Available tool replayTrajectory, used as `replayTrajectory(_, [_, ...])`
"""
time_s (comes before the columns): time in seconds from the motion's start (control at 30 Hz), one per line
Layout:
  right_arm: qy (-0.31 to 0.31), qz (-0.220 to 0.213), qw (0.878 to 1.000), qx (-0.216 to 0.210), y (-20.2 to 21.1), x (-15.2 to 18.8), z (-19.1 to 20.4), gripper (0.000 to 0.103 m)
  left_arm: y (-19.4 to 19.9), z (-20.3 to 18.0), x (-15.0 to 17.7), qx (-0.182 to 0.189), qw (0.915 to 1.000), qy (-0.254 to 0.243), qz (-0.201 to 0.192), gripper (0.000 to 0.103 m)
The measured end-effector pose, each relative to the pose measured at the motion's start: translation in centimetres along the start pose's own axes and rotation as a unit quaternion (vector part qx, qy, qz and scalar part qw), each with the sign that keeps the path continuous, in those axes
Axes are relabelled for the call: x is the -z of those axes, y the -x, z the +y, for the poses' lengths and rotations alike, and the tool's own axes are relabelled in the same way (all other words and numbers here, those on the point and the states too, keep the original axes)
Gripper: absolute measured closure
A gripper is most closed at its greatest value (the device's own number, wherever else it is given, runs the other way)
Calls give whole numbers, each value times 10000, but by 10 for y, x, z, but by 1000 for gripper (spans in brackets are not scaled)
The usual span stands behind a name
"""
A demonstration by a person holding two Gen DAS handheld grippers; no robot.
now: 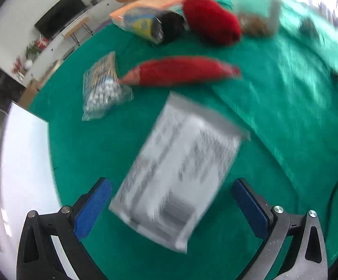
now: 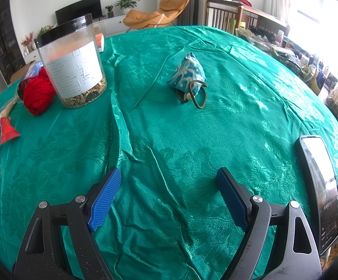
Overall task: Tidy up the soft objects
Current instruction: 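Grasp the white barcode package with the left tool while the right grasps the teal pouch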
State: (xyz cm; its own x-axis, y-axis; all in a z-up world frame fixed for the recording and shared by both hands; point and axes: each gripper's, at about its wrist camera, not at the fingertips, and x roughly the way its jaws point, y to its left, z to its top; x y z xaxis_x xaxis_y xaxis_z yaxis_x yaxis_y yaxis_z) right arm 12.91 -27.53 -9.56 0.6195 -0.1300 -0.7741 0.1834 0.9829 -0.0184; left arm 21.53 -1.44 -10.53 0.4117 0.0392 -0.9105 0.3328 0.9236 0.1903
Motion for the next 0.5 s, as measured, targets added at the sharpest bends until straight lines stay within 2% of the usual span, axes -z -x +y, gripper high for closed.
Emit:
replayTrajectory(0.1, [1,-1,10000,1,0,0,0,17,-15,27,-16,72,9955,939,38,0])
replayTrajectory(0.2, [0,0,10000,0,0,0,0,17,-28,43,-11,550,9855,1588,236,0])
replayTrajectory(0.37, [0,-1,10000,0,0,0,0,17,-20,36,7,587,9890,1355,120,0])
replayTrajectory(0.43, [1,-2,10000,0,0,0,0,17,-16,33,11,591,9888,1372,20,7])
replayTrajectory(0.47, [0,-1,10000,0,0,0,0,17,-12,30,13,565,9889,1369,-76,19])
replayTrajectory(0.5, [0,-2,10000,0,0,0,0,17,-9,29,14,575,9887,1375,-146,26])
